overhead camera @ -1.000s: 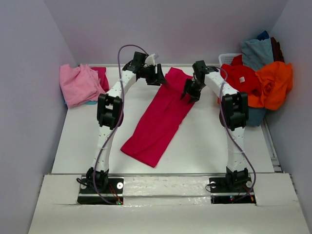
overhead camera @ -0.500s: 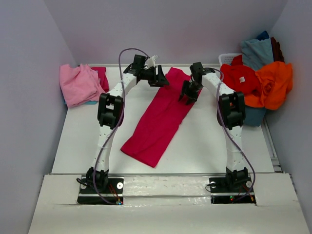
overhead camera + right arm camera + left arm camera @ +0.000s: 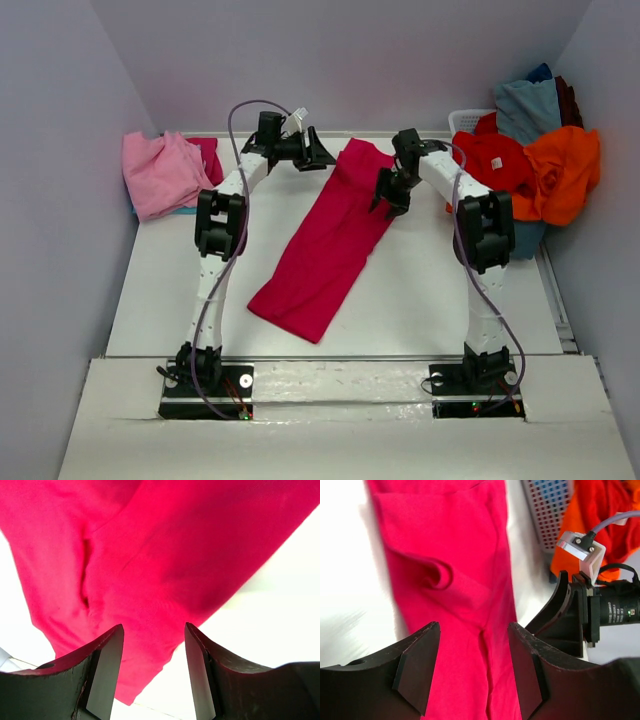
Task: Fold and stack the t-shirts
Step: Fold the tshirt
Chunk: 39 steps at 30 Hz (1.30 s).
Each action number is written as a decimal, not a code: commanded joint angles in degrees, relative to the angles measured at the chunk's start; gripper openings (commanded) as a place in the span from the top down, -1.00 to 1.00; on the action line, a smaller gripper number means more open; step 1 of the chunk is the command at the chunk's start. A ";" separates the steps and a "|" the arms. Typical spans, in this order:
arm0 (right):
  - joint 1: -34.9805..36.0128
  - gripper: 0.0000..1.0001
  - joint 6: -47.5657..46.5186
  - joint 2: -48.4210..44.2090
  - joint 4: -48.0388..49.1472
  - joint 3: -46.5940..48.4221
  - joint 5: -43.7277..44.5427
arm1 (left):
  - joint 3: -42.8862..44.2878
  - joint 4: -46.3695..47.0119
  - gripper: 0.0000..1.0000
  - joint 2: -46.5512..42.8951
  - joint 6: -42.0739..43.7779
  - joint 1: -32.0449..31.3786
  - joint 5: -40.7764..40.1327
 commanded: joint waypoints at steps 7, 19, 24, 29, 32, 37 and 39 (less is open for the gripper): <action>2.13 -0.14 -1.17 -8.94 -1.64 -1.49 2.45 | -2.64 23.99 -0.35 3.54 -16.31 -1.22 9.84; 2.66 -0.14 -0.82 -14.22 -2.26 -4.03 3.85 | -5.46 28.41 -0.35 4.85 -18.61 -2.28 8.27; 2.66 -0.14 -0.82 -16.59 -1.82 -6.59 4.55 | -4.40 26.83 -0.35 5.91 -17.56 -3.42 6.16; 2.66 -0.14 -1.17 -18.53 -1.56 -8.26 5.35 | -6.43 25.87 -0.35 5.12 -16.08 -3.42 3.88; 2.66 -0.14 -1.35 -18.79 -1.55 -8.70 5.35 | -6.60 24.98 -0.35 5.03 -15.10 -3.42 2.91; 2.66 -0.14 -1.61 -19.06 -1.47 -8.96 5.17 | -6.51 24.72 -0.35 4.86 -14.75 -2.81 2.73; 2.66 -0.14 -1.70 -19.06 -1.56 -8.96 5.52 | -6.51 24.98 -0.35 4.77 -14.84 -2.20 3.17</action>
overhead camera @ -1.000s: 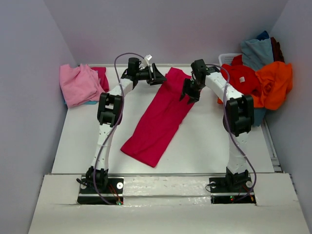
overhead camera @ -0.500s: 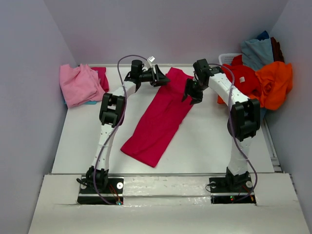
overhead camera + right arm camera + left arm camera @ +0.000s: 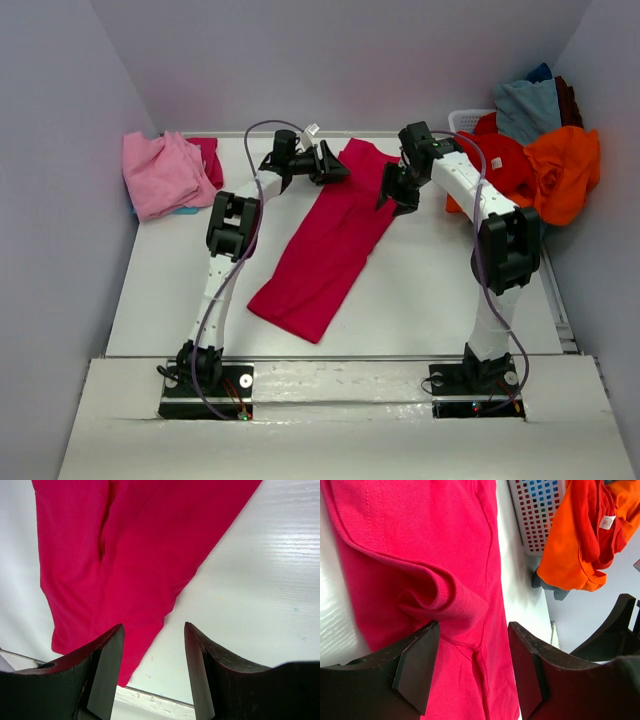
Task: Fold and stack the t-shirts
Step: Fold the tshirt
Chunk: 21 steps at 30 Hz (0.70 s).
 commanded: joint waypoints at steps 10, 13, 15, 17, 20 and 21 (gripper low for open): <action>0.41 -0.14 -0.87 -2.60 0.46 -0.11 0.38 | 6.91 0.08 -0.36 3.03 0.24 3.06 4.10; 0.41 -0.14 -0.95 -2.16 0.02 0.77 0.47 | 7.19 3.14 -0.37 3.39 -2.21 3.06 5.42; 0.41 -0.14 -1.04 -2.07 -0.16 1.03 0.56 | 6.49 6.48 -0.37 4.01 -4.93 3.06 6.65; 0.41 -0.14 -1.30 -1.90 -0.51 1.38 0.65 | 6.22 7.80 -0.37 4.44 -5.65 3.06 7.09; 0.41 -0.14 -1.48 -1.63 -0.86 2.00 0.65 | 6.13 8.69 -0.37 5.06 -6.26 2.45 7.97; 0.41 -0.14 -1.48 -1.54 -0.95 2.00 0.82 | 6.13 9.47 -0.37 5.06 -6.35 2.45 8.24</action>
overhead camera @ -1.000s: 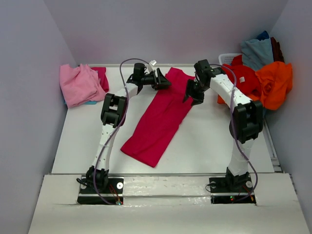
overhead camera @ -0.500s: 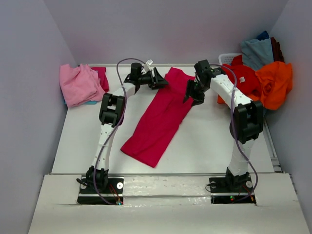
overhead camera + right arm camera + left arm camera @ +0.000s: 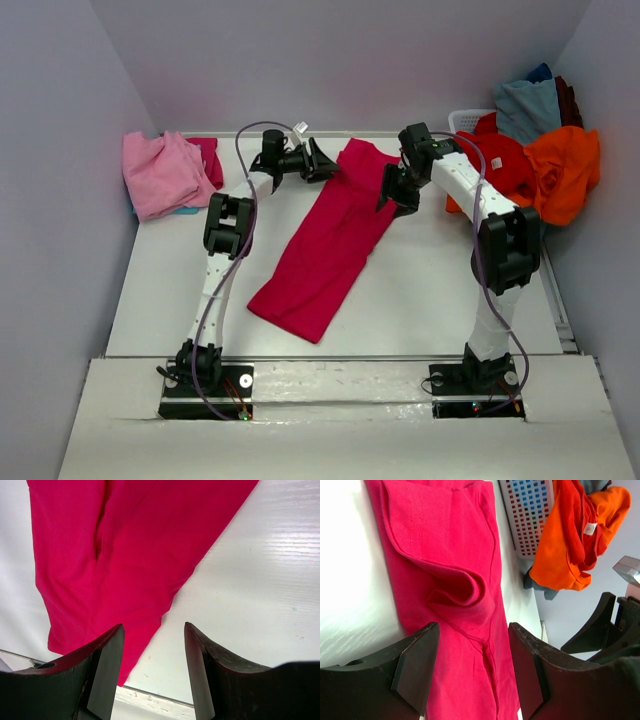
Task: Fold and stack the t-shirts
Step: Fold the tshirt
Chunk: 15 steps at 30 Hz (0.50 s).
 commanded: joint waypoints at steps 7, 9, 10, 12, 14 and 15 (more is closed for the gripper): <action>0.41 -0.14 -1.24 -1.32 -1.17 3.05 0.91 | 1.65 7.19 -0.37 1.09 -3.19 -1.58 3.19; 0.41 -0.14 -1.33 -1.50 -1.26 2.88 1.00 | 1.65 7.89 -0.37 1.09 -3.28 -1.58 2.75; 0.41 -0.14 -1.42 -1.67 -1.26 2.62 1.09 | 1.65 8.16 -0.37 0.91 -3.36 -1.58 2.57; 0.41 -0.14 -1.42 -1.76 -1.17 2.35 1.17 | 1.91 9.38 -0.37 1.00 -4.24 -1.58 2.13; 0.41 -0.14 -1.42 -1.85 -1.26 2.26 1.26 | 2.00 9.83 -0.37 1.00 -4.51 -1.58 1.78; 0.41 -0.14 -1.42 -1.94 -1.17 2.09 1.26 | 2.09 10.53 -0.37 1.00 -4.94 -1.58 1.52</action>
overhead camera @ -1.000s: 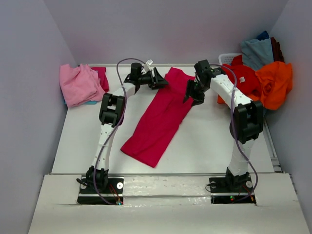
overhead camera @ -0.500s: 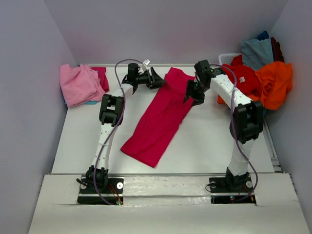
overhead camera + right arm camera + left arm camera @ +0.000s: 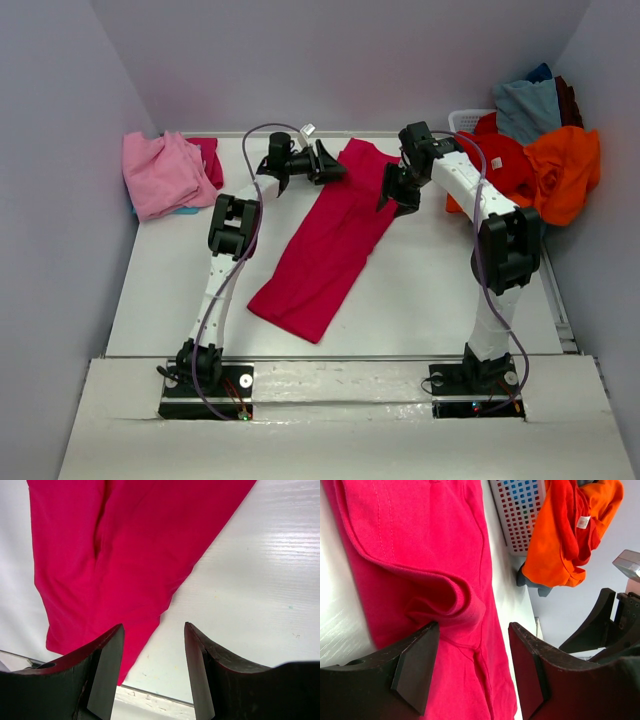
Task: Fold and stack the t-shirts
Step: Fold the tshirt
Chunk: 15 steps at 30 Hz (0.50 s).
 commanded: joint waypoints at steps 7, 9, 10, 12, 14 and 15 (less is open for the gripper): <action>0.41 -0.14 -0.94 -2.29 -0.32 0.90 1.13 | 2.18 5.81 -0.36 -0.07 -1.85 -1.03 0.60; 0.41 -0.14 -0.85 -2.38 -0.14 0.73 1.13 | 2.26 5.99 -0.34 -0.07 -1.94 -1.04 0.60; 0.41 -0.14 -0.85 -2.29 -0.14 0.64 1.04 | 2.27 5.99 -0.29 -0.07 -1.93 -1.04 0.69; 0.41 -0.14 -0.85 -2.29 0.03 0.38 1.04 | 2.18 6.08 -0.22 -0.16 -2.11 -1.04 0.69; 0.41 -0.14 -0.76 -2.29 0.03 0.11 1.13 | 2.18 6.17 -0.06 -0.16 -2.20 -1.04 0.69; 0.41 -0.14 -0.76 -2.29 0.12 0.03 1.04 | 2.18 6.08 -0.04 -0.16 -2.29 -1.04 0.69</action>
